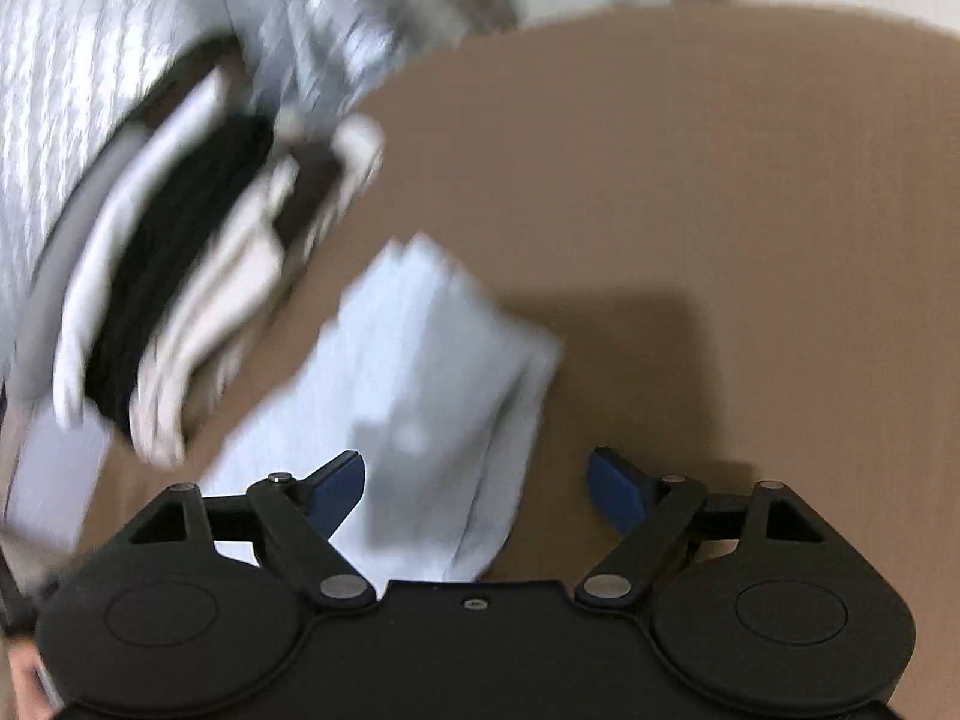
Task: Fold clothes
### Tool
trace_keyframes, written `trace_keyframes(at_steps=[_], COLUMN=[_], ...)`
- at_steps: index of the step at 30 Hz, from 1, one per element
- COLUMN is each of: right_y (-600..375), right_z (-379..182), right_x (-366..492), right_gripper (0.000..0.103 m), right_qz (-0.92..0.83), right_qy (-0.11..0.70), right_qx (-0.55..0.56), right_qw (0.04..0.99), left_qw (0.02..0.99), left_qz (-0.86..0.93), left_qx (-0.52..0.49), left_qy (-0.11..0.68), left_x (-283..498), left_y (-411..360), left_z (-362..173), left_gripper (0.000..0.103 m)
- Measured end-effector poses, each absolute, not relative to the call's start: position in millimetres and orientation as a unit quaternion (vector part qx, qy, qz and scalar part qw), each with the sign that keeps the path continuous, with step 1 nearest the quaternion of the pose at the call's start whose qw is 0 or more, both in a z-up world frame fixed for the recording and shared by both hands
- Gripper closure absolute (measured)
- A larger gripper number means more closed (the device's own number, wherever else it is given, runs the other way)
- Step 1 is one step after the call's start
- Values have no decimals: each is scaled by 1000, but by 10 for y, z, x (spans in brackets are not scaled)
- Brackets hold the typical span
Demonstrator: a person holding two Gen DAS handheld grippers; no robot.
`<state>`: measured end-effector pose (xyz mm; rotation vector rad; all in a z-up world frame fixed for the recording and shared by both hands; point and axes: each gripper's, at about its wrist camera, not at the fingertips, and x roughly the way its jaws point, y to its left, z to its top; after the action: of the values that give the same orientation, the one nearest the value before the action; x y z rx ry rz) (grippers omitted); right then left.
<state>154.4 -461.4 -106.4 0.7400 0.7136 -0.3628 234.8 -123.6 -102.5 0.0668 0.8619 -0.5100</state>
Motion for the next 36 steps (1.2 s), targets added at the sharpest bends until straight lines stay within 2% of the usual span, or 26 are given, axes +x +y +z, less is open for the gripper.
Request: trace_keyframes(at_steps=[2,3,6,8,11,13,15,18,21,24,27,28,29,30,34,36], right_y=[-4477,-4432,-4393,-4345,-4270,-4155,-3911,-3369,-2806,-2311,-1925,-1863,-1864,-1866,-1872,-2005], right_z=[-1048,-1019,-830,-842,-773,-610,-413,-244,-290,-456,-658,-725,-767,-809,-975,-937], right_x=[1657,1711,1833,1969,2003,1888,1684,1448,1304,1192,1166,1140,1064,988,683,451], right_gripper=[96,97,95,82,78,77,71,67,64,50,45,45,45,45,45,45], right_qz=[-189,-198,-226,-266,-329,-322,-278,-207,-128,-91,-97,-100,-104,-108,-123,-133], right_qy=[336,329,287,310,334,325,305,290,306,330,345,352,359,366,395,403], right_qx=[262,227,160,98,64,87,114,141,165,172,167,170,176,182,205,233], right_qw=[884,895,917,908,881,885,904,924,929,924,918,915,911,906,887,875], left_qw=[878,878,880,883,884,889,893,886,862,841,838,837,837,837,869,865], left_qz=[-238,-235,-227,-225,-225,-229,-241,-265,-301,-336,-340,-332,-317,-302,-267,-266], left_qx=[42,46,61,75,69,52,25,-2,9,40,66,74,85,97,88,82], left_qy=[413,413,412,406,403,394,378,381,409,422,422,428,437,446,407,416], left_x=[2357,2361,2379,2376,2376,2356,2310,2221,2103,1992,1950,1972,2004,2036,1915,1954], left_y=[-1268,-1284,-1332,-1353,-1304,-1165,-968,-735,-682,-788,-978,-1046,-1104,-1161,-989,-949], left_z=[-1057,-1072,-1106,-1100,-1035,-914,-751,-625,-673,-743,-862,-936,-1020,-1103,-903,-962], left_gripper=[64,64,63,61,61,61,61,54,45,42,36,48,68,99,99,99])
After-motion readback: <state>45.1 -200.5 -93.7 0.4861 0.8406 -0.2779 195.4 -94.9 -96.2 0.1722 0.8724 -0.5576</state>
